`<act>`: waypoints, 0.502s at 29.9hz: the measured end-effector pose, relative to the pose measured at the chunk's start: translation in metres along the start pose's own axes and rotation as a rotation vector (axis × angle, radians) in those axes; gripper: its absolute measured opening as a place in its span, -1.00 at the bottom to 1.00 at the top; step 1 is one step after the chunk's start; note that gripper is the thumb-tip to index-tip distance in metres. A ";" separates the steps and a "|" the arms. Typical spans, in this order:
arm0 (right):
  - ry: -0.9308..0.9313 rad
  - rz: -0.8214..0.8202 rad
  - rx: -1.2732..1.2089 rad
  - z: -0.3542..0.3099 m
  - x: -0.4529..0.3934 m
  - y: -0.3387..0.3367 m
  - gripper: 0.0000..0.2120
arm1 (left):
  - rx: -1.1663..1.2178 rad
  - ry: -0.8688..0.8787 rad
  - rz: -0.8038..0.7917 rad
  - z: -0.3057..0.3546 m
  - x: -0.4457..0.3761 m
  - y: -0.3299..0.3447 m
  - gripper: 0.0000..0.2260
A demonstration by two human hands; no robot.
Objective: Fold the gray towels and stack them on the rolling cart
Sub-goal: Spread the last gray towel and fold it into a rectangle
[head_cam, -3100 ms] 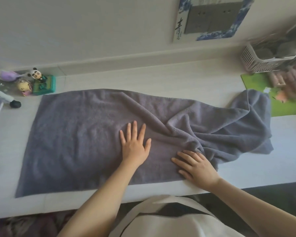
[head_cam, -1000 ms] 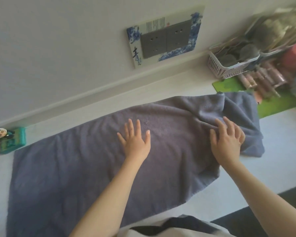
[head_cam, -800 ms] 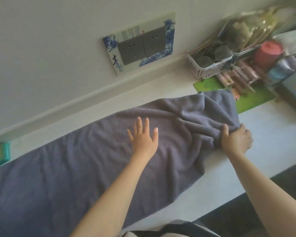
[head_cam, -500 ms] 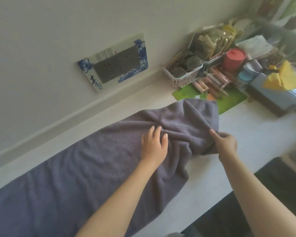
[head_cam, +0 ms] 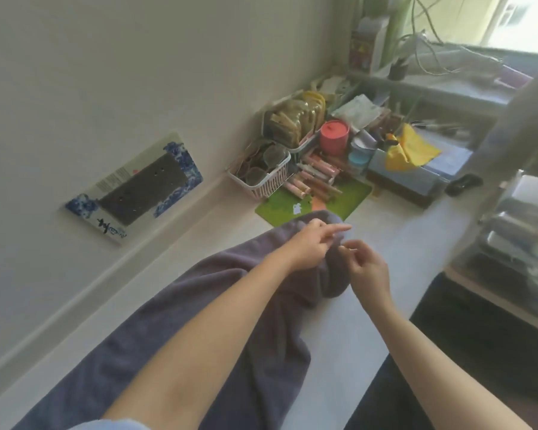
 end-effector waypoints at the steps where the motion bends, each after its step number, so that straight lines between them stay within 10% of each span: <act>1: -0.006 0.030 -0.013 0.000 0.001 -0.003 -0.94 | -0.051 -0.029 -0.088 0.002 -0.007 -0.002 -0.61; 8: -0.041 0.093 0.035 0.002 0.001 -0.015 -0.89 | -0.672 0.118 -0.485 0.007 -0.053 -0.023 -0.76; 15: 0.035 -0.369 0.224 0.004 -0.009 -0.017 -0.67 | -0.321 0.013 -0.479 0.032 -0.057 -0.080 -0.63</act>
Point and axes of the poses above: each hand's wrist, its own x-axis away from the middle knuckle, its own y-axis out of the palm, z = x × y, the point moved 3 cm from there along -x, towards the middle knuckle, and after that the axes turned 12 degrees about y, right-handed, at the moved point
